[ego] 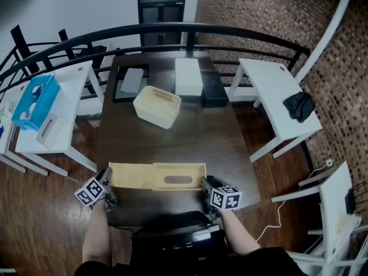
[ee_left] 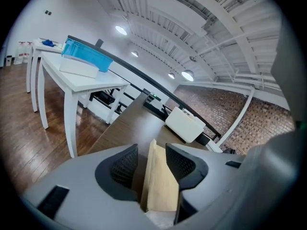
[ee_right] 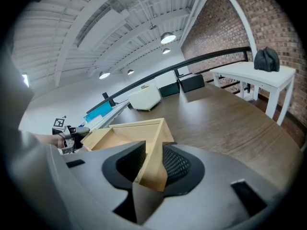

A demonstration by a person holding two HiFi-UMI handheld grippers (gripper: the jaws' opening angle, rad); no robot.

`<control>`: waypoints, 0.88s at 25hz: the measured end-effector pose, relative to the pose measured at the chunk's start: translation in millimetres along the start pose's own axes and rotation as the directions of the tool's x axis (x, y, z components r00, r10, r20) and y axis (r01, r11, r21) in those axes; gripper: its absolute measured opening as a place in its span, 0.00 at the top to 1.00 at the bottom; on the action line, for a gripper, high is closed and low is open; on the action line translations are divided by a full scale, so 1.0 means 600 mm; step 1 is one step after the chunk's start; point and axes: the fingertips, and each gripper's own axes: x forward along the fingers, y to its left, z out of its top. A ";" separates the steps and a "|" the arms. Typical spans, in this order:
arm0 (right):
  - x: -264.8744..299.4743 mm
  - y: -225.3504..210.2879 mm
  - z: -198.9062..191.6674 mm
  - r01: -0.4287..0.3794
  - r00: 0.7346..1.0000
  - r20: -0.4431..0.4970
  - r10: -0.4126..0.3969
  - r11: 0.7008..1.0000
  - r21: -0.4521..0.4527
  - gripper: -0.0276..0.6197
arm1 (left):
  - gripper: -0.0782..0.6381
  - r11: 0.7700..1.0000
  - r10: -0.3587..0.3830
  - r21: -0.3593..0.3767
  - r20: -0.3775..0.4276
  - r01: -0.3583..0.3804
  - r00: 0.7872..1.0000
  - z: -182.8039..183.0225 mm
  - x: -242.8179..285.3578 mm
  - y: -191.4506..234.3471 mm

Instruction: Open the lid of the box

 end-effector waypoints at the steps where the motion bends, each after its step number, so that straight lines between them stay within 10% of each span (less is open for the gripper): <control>1: -0.004 0.001 0.007 -0.002 1.000 0.016 0.002 1.000 0.004 0.78 | 0.64 1.000 0.004 -0.001 0.021 -0.004 1.000 0.007 -0.006 0.003; 7: -0.073 -0.036 0.105 0.027 0.973 0.230 -0.031 0.999 0.018 0.78 | 0.64 0.993 0.004 0.119 0.145 -0.021 0.989 0.068 -0.052 -0.019; 16: -0.252 -0.050 0.244 0.048 0.812 0.580 -0.064 0.998 0.044 0.78 | 0.69 0.958 -0.279 0.167 0.365 0.233 0.888 0.150 -0.162 -0.135; 22: -0.301 -0.030 0.271 0.080 0.762 0.646 -0.043 0.996 -0.029 0.78 | 0.88 0.901 -0.294 0.406 0.304 0.155 0.906 0.141 -0.184 -0.215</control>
